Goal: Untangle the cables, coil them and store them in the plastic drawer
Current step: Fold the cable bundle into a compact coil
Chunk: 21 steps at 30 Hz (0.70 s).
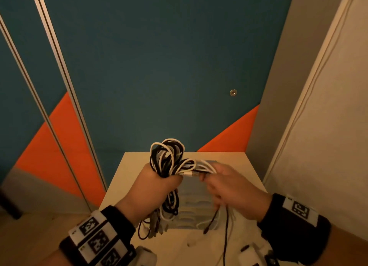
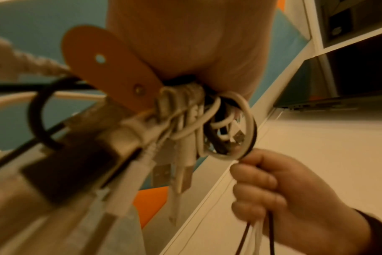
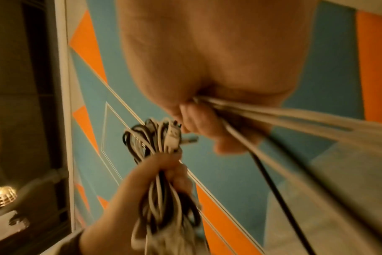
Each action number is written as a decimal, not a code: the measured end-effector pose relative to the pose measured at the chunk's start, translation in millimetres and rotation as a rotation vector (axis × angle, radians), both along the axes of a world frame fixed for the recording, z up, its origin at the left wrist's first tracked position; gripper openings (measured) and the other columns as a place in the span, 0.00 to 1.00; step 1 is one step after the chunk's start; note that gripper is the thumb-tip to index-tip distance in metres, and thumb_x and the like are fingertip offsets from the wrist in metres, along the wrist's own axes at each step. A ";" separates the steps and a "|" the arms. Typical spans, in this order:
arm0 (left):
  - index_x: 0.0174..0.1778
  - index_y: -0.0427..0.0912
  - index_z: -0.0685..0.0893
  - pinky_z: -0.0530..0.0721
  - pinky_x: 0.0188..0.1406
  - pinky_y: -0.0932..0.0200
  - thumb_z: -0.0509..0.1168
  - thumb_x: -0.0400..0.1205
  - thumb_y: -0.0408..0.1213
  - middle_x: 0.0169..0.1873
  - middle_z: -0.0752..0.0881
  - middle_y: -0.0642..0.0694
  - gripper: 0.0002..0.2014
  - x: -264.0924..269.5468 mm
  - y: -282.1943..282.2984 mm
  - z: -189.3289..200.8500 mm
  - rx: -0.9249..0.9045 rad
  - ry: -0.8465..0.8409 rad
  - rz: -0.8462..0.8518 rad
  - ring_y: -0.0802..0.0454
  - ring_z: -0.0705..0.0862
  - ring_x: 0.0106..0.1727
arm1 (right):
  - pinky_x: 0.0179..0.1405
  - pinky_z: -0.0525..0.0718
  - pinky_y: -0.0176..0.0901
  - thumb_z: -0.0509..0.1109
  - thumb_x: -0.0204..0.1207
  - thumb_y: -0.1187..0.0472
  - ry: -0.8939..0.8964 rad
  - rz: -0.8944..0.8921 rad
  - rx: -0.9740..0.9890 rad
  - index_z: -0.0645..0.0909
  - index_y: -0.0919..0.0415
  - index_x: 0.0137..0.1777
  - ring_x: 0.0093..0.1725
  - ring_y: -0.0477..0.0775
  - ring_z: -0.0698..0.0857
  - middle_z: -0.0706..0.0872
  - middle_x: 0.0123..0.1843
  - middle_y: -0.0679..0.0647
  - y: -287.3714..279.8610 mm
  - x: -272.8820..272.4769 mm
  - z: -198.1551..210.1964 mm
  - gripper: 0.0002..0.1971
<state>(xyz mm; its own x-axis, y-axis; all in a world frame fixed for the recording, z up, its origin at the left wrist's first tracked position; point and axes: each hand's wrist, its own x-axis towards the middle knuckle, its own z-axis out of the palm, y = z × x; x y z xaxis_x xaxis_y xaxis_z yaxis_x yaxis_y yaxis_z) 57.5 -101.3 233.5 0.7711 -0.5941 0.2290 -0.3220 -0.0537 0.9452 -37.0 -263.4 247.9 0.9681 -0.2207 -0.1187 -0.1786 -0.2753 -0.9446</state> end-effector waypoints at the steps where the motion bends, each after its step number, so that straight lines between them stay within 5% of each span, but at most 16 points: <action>1: 0.46 0.53 0.89 0.86 0.44 0.47 0.70 0.77 0.23 0.39 0.90 0.42 0.16 -3.2 -0.2 0.7 0.010 -0.017 -0.018 0.53 0.87 0.42 | 0.17 0.67 0.37 0.54 0.78 0.71 -0.054 -0.054 0.056 0.77 0.58 0.43 0.18 0.45 0.64 0.66 0.22 0.48 0.2 3.4 6.0 0.12; 3: 0.50 0.53 0.91 0.83 0.42 0.64 0.69 0.77 0.21 0.41 0.92 0.54 0.19 -10.7 -3.1 1.3 -0.008 -0.018 -0.062 0.64 0.87 0.43 | 0.19 0.64 0.38 0.54 0.77 0.71 -0.151 -0.113 0.143 0.77 0.58 0.42 0.18 0.45 0.61 0.64 0.21 0.47 3.8 10.2 14.3 0.12; 5: 0.51 0.48 0.89 0.80 0.39 0.71 0.69 0.78 0.20 0.36 0.90 0.61 0.17 -15.0 -8.8 2.5 -0.058 -0.002 -0.061 0.67 0.86 0.39 | 0.22 0.63 0.42 0.54 0.76 0.72 -0.226 -0.173 0.226 0.75 0.57 0.38 0.19 0.46 0.61 0.64 0.21 0.47 9.8 15.7 18.2 0.13; 8: 0.51 0.44 0.87 0.82 0.35 0.65 0.71 0.78 0.21 0.33 0.89 0.58 0.13 -18.1 -15.6 3.8 -0.161 0.063 -0.057 0.61 0.85 0.36 | 0.22 0.62 0.42 0.53 0.76 0.74 -0.333 -0.244 0.306 0.74 0.53 0.31 0.19 0.46 0.61 0.64 0.21 0.48 15.6 22.7 20.8 0.18; 10: 0.51 0.40 0.88 0.85 0.37 0.61 0.72 0.77 0.22 0.37 0.90 0.52 0.11 -20.7 -18.3 6.1 -0.201 0.095 -0.079 0.58 0.87 0.39 | 0.19 0.62 0.38 0.53 0.76 0.75 -0.393 -0.270 0.362 0.75 0.57 0.35 0.19 0.46 0.61 0.64 0.21 0.48 18.0 26.4 25.7 0.16; 15: 0.52 0.47 0.90 0.86 0.60 0.47 0.77 0.75 0.28 0.47 0.93 0.49 0.12 -17.8 -26.6 2.7 -0.128 0.063 -0.066 0.51 0.90 0.54 | 0.17 0.61 0.36 0.55 0.78 0.73 -0.435 -0.292 0.535 0.72 0.61 0.40 0.16 0.44 0.65 0.68 0.18 0.46 27.1 28.0 32.5 0.10; 21: 0.55 0.45 0.88 0.85 0.59 0.55 0.80 0.71 0.27 0.50 0.92 0.50 0.18 -14.3 -28.6 3.7 -0.155 0.003 -0.100 0.54 0.89 0.56 | 0.18 0.69 0.35 0.57 0.77 0.74 -0.523 -0.314 0.574 0.75 0.61 0.39 0.22 0.45 0.70 0.72 0.23 0.49 30.2 26.1 29.6 0.11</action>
